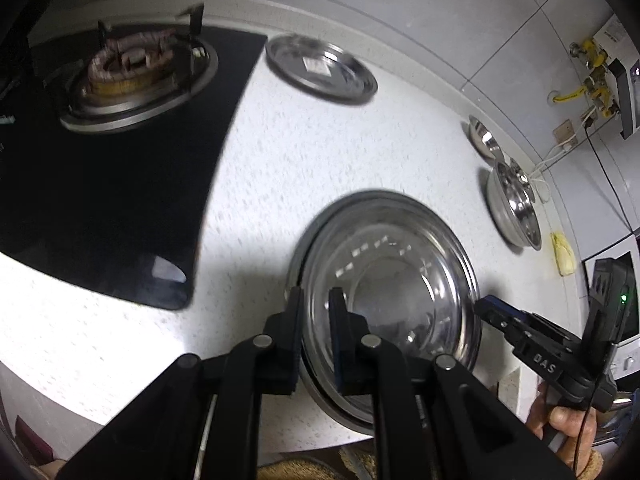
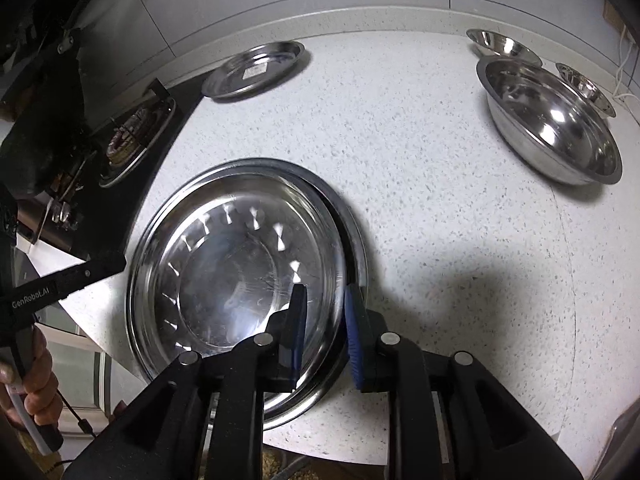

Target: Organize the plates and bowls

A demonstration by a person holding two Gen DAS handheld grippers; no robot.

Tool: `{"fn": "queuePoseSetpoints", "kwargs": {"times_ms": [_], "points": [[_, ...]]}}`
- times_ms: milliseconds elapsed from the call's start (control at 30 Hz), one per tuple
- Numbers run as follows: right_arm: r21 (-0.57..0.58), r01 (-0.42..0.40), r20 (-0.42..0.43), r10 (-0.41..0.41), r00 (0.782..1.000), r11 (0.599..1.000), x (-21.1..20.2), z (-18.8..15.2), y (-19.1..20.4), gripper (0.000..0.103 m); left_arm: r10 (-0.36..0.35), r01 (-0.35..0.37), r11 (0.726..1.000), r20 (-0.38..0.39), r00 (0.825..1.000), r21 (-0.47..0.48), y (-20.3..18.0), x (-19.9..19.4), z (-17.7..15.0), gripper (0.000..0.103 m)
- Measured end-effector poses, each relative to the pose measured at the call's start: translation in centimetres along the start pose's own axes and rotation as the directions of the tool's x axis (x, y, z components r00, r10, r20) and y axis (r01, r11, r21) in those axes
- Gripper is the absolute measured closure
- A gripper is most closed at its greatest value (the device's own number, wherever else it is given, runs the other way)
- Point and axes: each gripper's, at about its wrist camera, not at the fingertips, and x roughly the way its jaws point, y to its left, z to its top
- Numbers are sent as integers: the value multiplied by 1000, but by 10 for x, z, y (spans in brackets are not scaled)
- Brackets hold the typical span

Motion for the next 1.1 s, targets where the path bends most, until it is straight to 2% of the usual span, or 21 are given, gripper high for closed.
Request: {"fn": "queuePoseSetpoints", "kwargs": {"times_ms": [100,133,167,233,367,467,567,633,833,900,1100], "points": [[-23,-1,26,1,1000,1000,-8,5,2,81,6,-6,1000,32,999,-1,-1,-9,10,91],[-38,8,44,-7,999,999,-12,8,3,78,8,-8,1000,40,999,-6,0,-11,16,87],[-45,14,55,-11,998,999,-15,12,3,76,10,-9,1000,48,999,-15,1,-12,23,76],[-59,13,77,-8,997,998,-20,23,4,75,13,-10,999,68,998,-41,3,-13,45,69],[-62,-3,99,9,995,998,-22,61,2,68,46,-42,996,57,997,-76,7,2,99,69],[-70,-14,100,21,995,997,-14,100,4,68,69,-65,992,33,997,-111,9,21,142,69],[-82,-13,85,20,996,997,6,145,8,67,65,-64,982,-1,998,-176,15,50,186,69],[-95,-18,67,25,997,995,24,176,13,64,59,-60,976,-15,998,-211,21,68,205,69],[-79,-40,21,42,999,996,92,252,22,63,85,-95,962,-47,995,-255,29,116,233,69],[-63,-52,11,53,999,997,115,270,23,63,88,-98,960,-50,995,-261,31,126,238,69],[-21,-53,-23,53,998,998,160,291,20,63,64,-77,958,-57,996,-276,37,148,248,69]]}}
